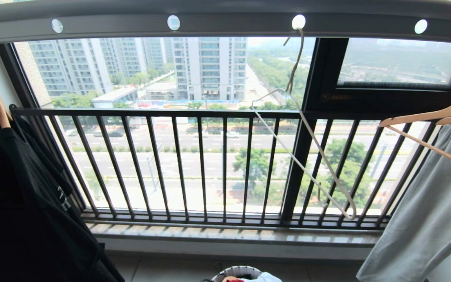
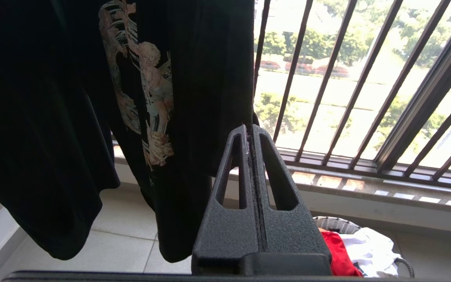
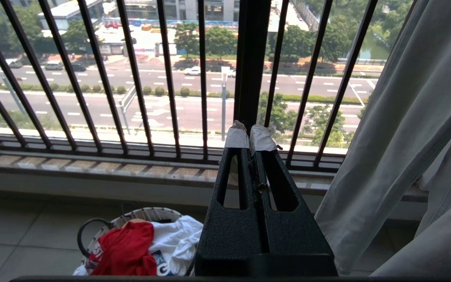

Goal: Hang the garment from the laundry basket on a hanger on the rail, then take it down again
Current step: Pick up the clothes rack on the clothesline

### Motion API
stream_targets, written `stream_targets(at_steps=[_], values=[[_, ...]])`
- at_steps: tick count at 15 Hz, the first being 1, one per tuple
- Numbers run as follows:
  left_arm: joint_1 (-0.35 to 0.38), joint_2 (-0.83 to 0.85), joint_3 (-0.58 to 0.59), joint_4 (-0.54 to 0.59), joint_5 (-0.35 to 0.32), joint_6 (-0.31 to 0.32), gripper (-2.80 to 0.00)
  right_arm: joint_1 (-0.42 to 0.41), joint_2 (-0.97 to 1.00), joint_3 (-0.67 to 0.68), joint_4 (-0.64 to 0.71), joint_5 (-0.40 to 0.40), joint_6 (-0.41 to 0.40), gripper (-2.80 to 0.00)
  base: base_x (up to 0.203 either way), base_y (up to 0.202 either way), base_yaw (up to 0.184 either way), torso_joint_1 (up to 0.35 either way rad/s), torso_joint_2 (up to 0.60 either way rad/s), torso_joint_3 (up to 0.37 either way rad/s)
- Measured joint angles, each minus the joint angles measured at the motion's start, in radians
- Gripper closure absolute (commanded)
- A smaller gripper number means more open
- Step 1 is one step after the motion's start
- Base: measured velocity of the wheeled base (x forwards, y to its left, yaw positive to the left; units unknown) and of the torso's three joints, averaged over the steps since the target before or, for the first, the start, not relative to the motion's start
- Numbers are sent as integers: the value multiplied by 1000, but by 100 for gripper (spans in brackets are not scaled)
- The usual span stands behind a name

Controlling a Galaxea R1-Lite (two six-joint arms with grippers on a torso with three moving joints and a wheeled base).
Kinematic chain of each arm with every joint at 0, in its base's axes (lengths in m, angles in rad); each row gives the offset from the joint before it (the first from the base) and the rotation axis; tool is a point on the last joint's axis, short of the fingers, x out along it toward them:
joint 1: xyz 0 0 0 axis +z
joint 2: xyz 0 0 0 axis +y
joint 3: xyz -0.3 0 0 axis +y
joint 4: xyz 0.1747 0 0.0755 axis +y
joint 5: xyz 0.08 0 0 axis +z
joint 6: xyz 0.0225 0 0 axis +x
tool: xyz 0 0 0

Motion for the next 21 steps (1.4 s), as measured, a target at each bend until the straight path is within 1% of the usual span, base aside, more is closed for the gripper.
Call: stream_targets(at_steps=[17,19,21], values=[[0,0,0,0,0,0,0,0,0,-1,-1,-13,9,0,0,0,0,0,0,0],[0,0,0,0,0,0,0,0,2,-44,5,-13,13,0,0,0,0,0,0,0],[0,0,0,0,0,0,0,0,34,-140,32,-13,24,0,0,0,0,0,0,0]])
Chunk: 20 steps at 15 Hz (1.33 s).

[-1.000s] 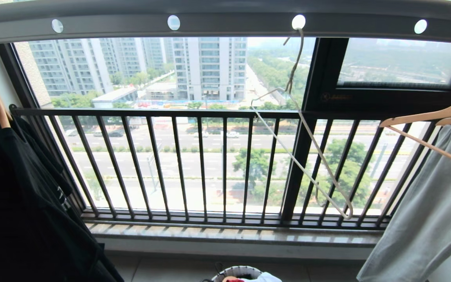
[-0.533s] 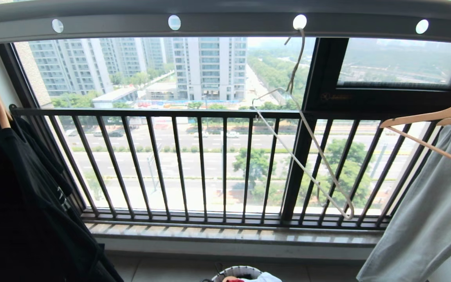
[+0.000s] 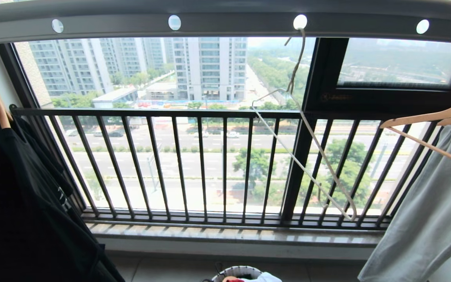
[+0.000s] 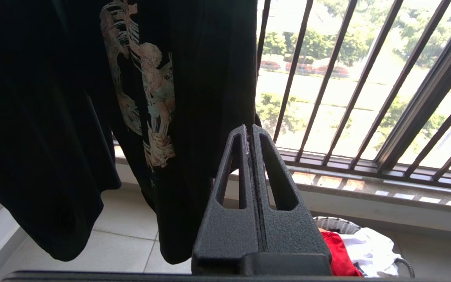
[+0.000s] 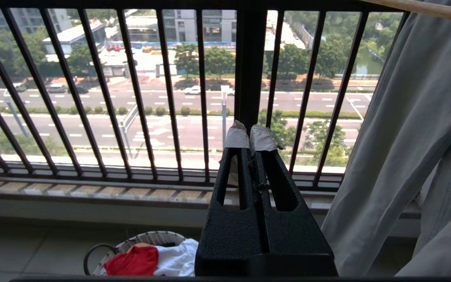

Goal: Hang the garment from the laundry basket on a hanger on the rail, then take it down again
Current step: Pick up the clothes rack on the clothesline

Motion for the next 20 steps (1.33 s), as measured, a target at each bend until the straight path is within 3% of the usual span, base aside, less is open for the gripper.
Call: stream_targets(at_steps=[6,13,16,20], values=[[0,0,0,0,0,0,0,0,279,-363,90,35,6,0,0,0,0,0,0,0],[0,0,0,0,0,0,0,21,716,-933,352,273,95,0,0,0,0,0,0,0],[0,0,0,0,0,0,0,157,896,-1135,509,345,114,0,0,0,0,0,0,0],[0,0,0,0,0,0,0,321,1087,-1285,551,300,129,0,0,0,0,0,0,0]])
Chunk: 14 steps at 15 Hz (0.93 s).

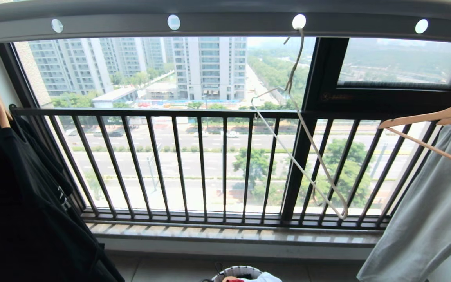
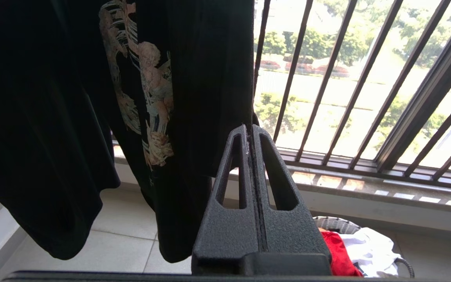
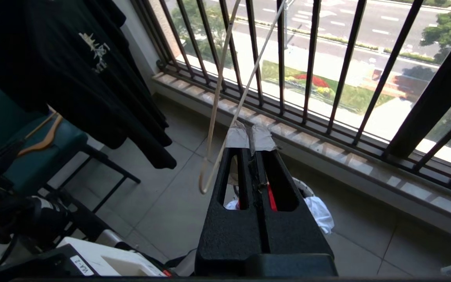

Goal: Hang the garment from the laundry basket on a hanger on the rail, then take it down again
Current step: Pick up the clothes rack on the clothesline

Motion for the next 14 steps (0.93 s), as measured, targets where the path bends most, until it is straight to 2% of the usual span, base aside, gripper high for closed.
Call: stream_targets(at_steps=[4,5,10,14], values=[[0,0,0,0,0,0,0,150,155,-146,16,-133,69,0,0,0,0,0,0,0],[0,0,0,0,0,0,0,196,182,-168,32,-182,73,-280,0,0,0,0,0,0],[0,0,0,0,0,0,0,363,288,-223,23,-447,77,-280,0,0,0,0,0,0],[0,0,0,0,0,1,0,407,373,-280,21,-551,74,-280,0,0,0,0,0,0]])
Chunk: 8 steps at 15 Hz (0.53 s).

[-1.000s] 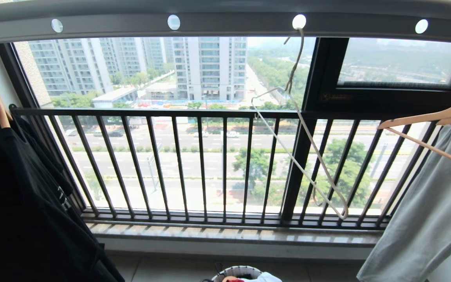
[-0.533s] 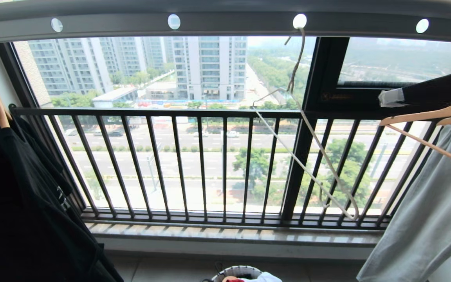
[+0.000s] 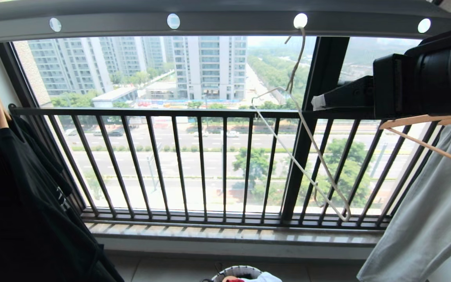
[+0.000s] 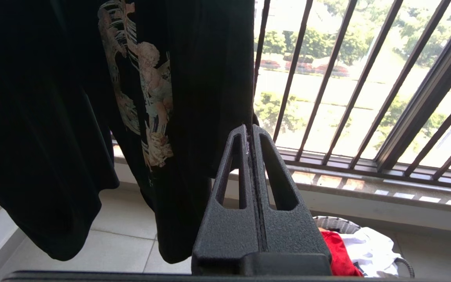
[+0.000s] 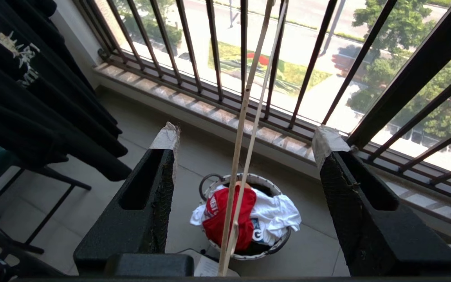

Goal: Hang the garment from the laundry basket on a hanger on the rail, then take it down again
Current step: Pick up the clothes rack on the clothesline

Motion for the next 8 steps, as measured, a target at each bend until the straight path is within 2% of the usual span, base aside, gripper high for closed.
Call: stream_targets(at_steps=[4,8], values=[[0,0,0,0,0,0,0,11,68,-60,1,-37,-4,-280,0,0,0,0,0,0],[0,0,0,0,0,0,0,13,130,-89,-12,-161,-39,-280,0,0,0,0,0,0]])
